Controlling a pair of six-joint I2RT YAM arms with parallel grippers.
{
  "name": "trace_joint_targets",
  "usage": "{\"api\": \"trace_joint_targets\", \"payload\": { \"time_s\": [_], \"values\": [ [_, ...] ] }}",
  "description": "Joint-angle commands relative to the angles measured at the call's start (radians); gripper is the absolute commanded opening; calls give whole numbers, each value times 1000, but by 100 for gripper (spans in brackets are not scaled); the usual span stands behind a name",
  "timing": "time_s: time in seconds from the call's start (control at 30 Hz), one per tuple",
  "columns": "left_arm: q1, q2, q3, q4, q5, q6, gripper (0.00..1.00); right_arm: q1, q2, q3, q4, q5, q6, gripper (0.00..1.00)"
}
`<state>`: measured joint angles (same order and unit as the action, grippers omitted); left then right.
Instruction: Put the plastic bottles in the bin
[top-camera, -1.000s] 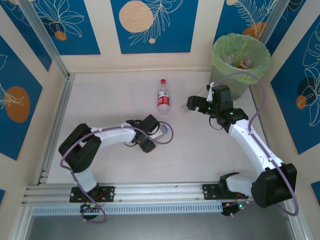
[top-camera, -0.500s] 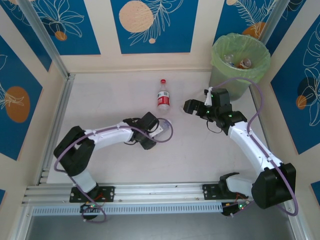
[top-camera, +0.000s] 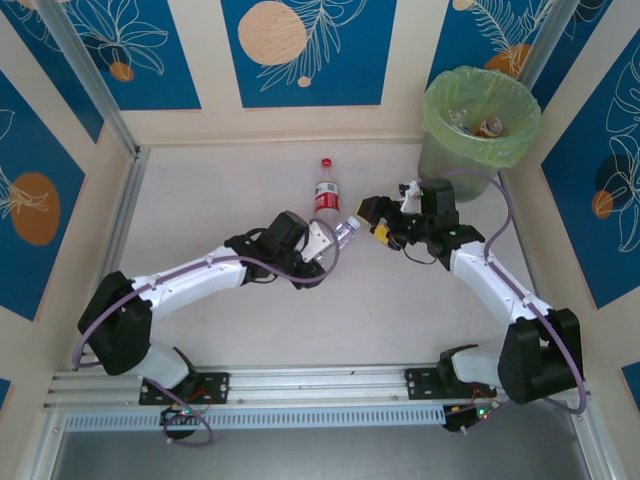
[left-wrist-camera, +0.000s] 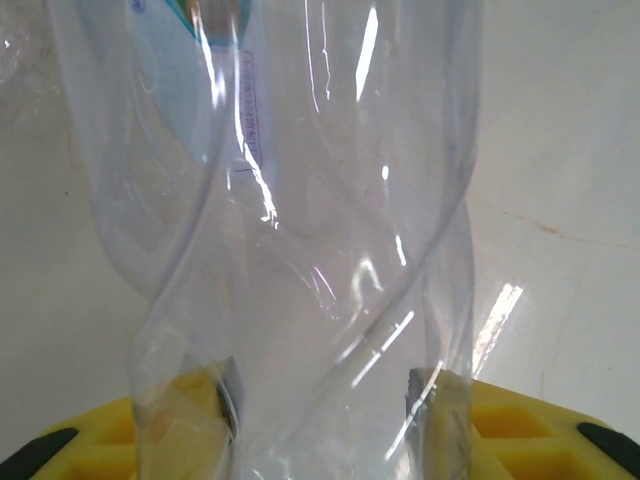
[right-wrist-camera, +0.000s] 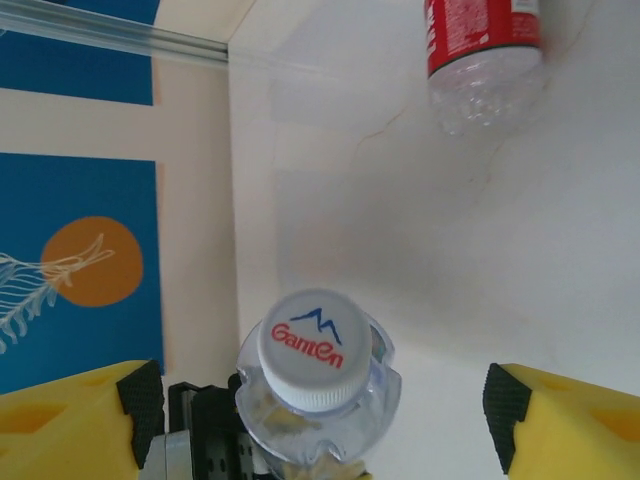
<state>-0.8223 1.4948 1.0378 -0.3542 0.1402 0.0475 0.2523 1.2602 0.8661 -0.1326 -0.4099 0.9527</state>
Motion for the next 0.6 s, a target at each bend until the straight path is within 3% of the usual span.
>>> {"api": "trace_joint_targets", "payload": {
  "time_s": [0.0,0.07,0.1,0.57],
  "values": [
    [-2,-25,-24,66,69,-30,41,16,8,-12,119,-28,74,84],
    [-2,-25,-23,78,81,-39,42,36,21,-19,175,9,86,82],
    [-2,-27,-22,80,86,-44,42,46,29,-17,194,19,88,76],
    [-1,-11,-11,103,107,-56,42,100,63,-17,203,71,40,41]
  ]
}}
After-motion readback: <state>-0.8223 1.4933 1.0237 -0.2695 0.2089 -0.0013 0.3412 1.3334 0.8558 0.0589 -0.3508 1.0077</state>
